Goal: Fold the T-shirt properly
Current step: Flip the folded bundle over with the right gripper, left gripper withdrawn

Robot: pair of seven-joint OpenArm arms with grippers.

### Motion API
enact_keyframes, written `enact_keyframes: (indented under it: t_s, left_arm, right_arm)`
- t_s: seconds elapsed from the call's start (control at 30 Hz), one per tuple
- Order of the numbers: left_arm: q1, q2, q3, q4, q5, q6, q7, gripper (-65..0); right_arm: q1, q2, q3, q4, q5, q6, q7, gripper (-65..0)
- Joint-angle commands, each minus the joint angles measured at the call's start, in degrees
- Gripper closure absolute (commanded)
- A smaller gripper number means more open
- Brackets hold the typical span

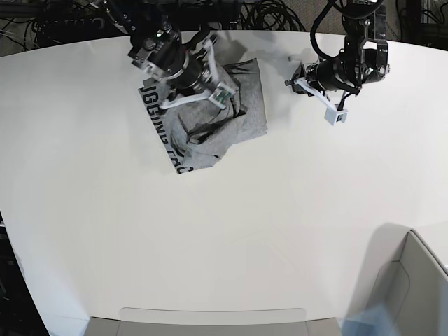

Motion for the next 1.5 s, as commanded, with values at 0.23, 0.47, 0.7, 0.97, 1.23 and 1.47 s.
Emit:
enact_keyframes:
  t_s: [0.23,0.47,0.7,0.97,1.23,1.47]
  left_arm:
    - [-0.05,-0.28,-0.26,0.62,0.27,0.17,0.18,0.0]
    - [-0.05,-0.28,-0.26,0.62,0.27,0.17,0.18,0.0]
    - [-0.05,-0.28,-0.26,0.62,0.27,0.17,0.18,0.0]
    - [-0.14,-0.28,-0.26,0.62,0.27,0.17,0.18,0.0]
    - [-0.14,-0.28,-0.26,0.62,0.27,0.17,0.18,0.0]
    - [-0.14,-0.28,-0.26,0.62,0.27,0.17,0.18,0.0]
  right_arm:
    - [4.49,-3.57,-12.13,1.47,0.27,6.51,0.89,0.0]
    - [7.48,-5.51,4.23,1.56,0.27,6.42,0.63,0.0]
    - [6.86,-2.16,13.98,1.47,0.18,6.51,-1.92,0.0]
    - [15.83,-5.07,7.48,-8.38,0.36,6.68,-3.41,0.0]
    - [29.63,-14.91,-1.75,-21.91,0.36,6.60,-3.24,0.0]
    - [30.51,-17.99,-4.30,-22.53,0.36,6.60,0.19,0.0]
